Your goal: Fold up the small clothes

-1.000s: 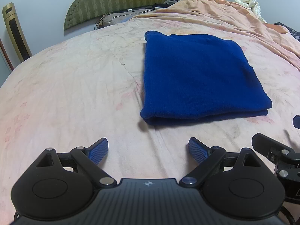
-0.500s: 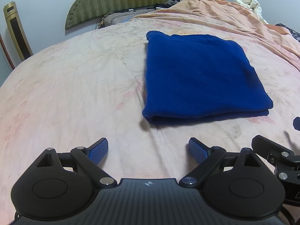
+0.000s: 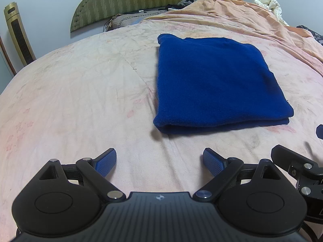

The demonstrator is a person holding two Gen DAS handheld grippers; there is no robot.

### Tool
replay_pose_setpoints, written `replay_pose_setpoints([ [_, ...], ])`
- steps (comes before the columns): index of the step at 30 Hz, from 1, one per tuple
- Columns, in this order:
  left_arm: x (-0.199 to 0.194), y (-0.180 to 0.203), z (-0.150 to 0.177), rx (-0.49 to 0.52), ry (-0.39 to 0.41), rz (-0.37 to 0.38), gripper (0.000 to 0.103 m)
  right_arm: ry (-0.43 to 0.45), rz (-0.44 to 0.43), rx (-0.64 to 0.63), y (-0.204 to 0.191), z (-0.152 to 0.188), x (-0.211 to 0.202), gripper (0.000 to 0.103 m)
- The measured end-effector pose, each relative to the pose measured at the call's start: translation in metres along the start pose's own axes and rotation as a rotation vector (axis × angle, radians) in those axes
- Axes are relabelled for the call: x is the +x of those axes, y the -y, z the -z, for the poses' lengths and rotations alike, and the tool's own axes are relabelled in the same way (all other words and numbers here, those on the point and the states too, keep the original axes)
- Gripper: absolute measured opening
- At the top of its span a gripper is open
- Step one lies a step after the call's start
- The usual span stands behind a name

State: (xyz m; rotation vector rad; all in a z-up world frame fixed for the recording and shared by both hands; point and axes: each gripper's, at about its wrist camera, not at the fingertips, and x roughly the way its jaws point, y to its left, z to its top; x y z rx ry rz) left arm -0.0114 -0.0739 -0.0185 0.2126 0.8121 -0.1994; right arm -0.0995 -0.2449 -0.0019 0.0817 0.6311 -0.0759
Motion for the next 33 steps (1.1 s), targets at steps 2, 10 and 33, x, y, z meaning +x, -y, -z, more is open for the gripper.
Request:
replay_pose_setpoints([
  [2, -0.0001, 0.0000, 0.0000, 0.001, 0.000, 0.000, 0.094, 0.000, -0.002, -0.002, -0.0003, -0.0001, -0.0006, 0.102],
  [10, -0.0011, -0.0006, -0.0003, -0.002, -0.002, 0.000, 0.094, 0.000, -0.002, -0.002, -0.0002, -0.0002, -0.0008, 0.102],
  [33, -0.0016, -0.0001, -0.0019, 0.002, -0.003, 0.001, 0.094, 0.001, -0.005, -0.013, -0.0021, -0.0037, -0.0014, 0.102],
])
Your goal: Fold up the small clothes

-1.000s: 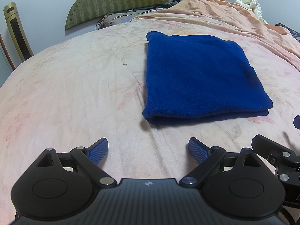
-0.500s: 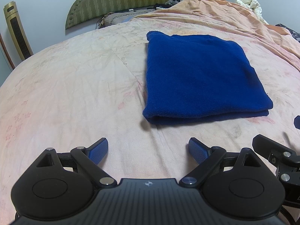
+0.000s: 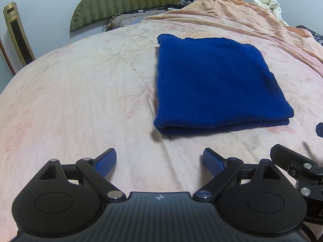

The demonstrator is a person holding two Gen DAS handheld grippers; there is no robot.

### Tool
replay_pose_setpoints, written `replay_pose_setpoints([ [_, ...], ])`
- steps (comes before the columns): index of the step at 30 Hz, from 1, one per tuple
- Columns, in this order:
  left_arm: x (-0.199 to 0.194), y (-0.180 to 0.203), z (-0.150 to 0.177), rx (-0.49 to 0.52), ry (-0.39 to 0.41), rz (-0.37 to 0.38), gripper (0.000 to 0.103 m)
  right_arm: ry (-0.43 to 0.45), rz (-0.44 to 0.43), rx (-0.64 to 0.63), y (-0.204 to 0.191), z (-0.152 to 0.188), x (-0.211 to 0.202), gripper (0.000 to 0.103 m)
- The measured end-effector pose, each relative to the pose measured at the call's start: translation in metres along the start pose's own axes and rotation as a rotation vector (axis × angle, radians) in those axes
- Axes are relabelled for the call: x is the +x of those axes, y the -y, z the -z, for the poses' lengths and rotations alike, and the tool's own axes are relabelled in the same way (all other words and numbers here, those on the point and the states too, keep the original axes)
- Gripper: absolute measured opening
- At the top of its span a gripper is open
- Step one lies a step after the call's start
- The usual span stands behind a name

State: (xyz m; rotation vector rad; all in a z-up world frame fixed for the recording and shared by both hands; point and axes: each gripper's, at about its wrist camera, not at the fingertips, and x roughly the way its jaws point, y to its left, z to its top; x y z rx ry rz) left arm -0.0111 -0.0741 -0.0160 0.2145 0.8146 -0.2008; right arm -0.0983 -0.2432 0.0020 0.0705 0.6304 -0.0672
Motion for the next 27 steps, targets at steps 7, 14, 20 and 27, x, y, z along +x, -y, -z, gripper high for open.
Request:
replay_pose_setpoints([
  [7, -0.0005, 0.0002, -0.0003, 0.001, 0.002, 0.000, 0.094, 0.000, -0.001, -0.002, -0.0005, -0.0006, 0.0004, 0.102],
  [14, 0.0003, -0.0006, -0.0023, 0.003, 0.005, -0.003, 0.094, 0.002, -0.004, -0.013, -0.0001, -0.0043, 0.0005, 0.102],
  [20, 0.0008, -0.0015, -0.0015, 0.003, -0.001, 0.000, 0.094, 0.000, -0.002, -0.010, 0.0011, -0.0028, 0.0003, 0.102],
  [27, -0.0004, -0.0006, -0.0028, 0.026, 0.024, -0.005, 0.094, 0.000, 0.000, -0.008, 0.0024, -0.0033, -0.0015, 0.102],
])
